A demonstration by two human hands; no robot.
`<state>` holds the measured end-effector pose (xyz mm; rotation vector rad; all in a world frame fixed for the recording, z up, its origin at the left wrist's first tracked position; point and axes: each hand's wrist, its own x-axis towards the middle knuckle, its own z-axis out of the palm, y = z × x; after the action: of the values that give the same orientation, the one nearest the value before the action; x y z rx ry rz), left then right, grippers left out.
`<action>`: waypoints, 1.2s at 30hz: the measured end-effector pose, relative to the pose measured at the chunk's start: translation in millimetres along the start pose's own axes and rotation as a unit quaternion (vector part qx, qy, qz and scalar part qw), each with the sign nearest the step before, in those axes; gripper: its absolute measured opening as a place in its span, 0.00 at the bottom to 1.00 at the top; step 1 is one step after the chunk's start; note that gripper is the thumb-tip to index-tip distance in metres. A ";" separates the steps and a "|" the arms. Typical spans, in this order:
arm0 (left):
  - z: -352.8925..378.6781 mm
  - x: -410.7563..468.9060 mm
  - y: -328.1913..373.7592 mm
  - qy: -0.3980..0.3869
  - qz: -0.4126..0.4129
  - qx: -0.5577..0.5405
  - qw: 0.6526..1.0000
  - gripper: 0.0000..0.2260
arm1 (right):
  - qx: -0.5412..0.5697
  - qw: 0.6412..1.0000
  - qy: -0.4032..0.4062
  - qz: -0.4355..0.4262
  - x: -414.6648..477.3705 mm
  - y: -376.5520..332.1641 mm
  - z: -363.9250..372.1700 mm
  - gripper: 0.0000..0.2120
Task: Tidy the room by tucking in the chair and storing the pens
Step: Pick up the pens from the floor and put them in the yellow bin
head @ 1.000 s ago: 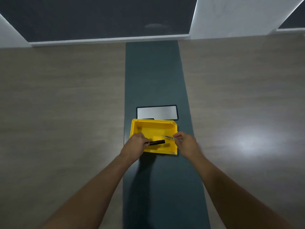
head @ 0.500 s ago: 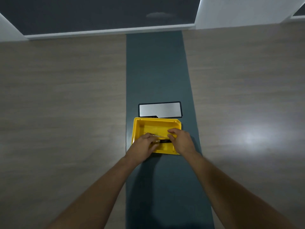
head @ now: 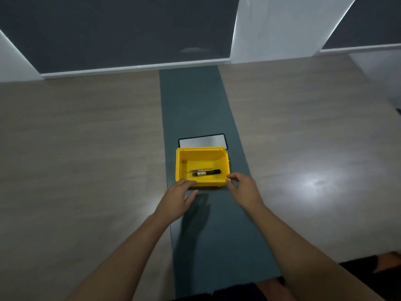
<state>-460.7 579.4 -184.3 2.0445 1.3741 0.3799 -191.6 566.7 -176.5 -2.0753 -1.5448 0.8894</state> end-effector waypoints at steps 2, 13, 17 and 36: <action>4.8 -23.6 -1.4 0.002 0.010 -0.004 1.000 0.19 | 0.000 1.000 0.022 -0.003 -27.3 4.0 0.1 0.11; 22.0 -121.0 18.0 -0.037 0.001 -0.015 0.999 0.18 | 0.008 0.999 0.046 -0.001 -143.8 35.1 1.4 0.10; 24.7 -144.0 47.0 -0.041 0.006 -0.008 0.999 0.18 | 0.025 0.999 0.045 -0.007 -173.3 46.3 -8.9 0.10; 138.4 -260.3 199.0 -0.092 0.043 0.076 0.992 0.17 | 0.113 0.988 0.052 0.093 -396.5 222.8 -63.8 0.12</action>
<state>-347.5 246.3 -131.8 2.2073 1.2401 0.1201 -66.2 124.9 -176.8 -2.0859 -1.1536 0.9557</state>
